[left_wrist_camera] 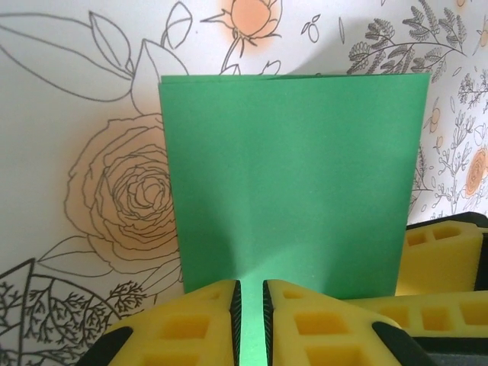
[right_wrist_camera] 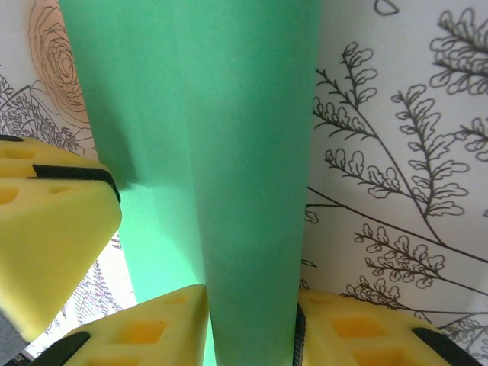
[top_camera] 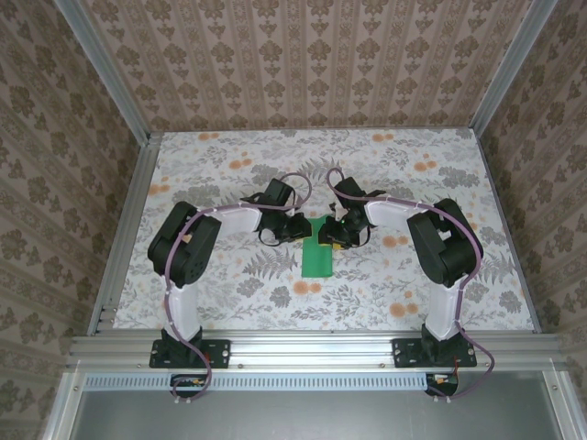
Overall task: Fold a paper plane with a square sheet of paper (pick it up from the middle)
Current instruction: Hold the square sheet of paper at the center of the table.
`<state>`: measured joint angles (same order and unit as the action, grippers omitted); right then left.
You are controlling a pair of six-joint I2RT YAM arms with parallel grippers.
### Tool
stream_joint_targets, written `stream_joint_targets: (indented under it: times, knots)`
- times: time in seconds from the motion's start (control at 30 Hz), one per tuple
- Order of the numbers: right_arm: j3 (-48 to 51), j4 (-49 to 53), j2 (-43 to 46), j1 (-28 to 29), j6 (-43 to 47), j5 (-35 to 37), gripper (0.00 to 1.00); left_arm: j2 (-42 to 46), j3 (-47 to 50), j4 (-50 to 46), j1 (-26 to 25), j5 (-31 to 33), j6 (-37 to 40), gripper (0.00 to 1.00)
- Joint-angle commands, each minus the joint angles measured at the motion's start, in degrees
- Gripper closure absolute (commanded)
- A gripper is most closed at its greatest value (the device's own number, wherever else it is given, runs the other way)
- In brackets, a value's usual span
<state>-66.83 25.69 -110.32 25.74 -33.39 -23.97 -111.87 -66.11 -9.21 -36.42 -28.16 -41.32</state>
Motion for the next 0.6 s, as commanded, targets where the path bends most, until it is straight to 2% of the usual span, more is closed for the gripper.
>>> stream_joint_targets:
  times: [0.0, 0.4, 0.57]
  knots:
    - [1.25, 1.07, -4.84, -0.15, -0.71, 5.09, 0.65, -1.67, -1.63, -3.4, -0.49, 0.69, 1.59, 0.82]
    - [0.8, 0.95, -2.81, -0.16, -0.91, 4.24, 0.64, -4.1, -1.89, -8.01, -0.48, 3.1, 1.84, 0.85]
    - [1.59, -1.14, 2.17, -0.15, -0.9, 2.35, 0.58, -4.48, -1.67, -9.22, -0.49, 4.17, 1.95, 0.87]
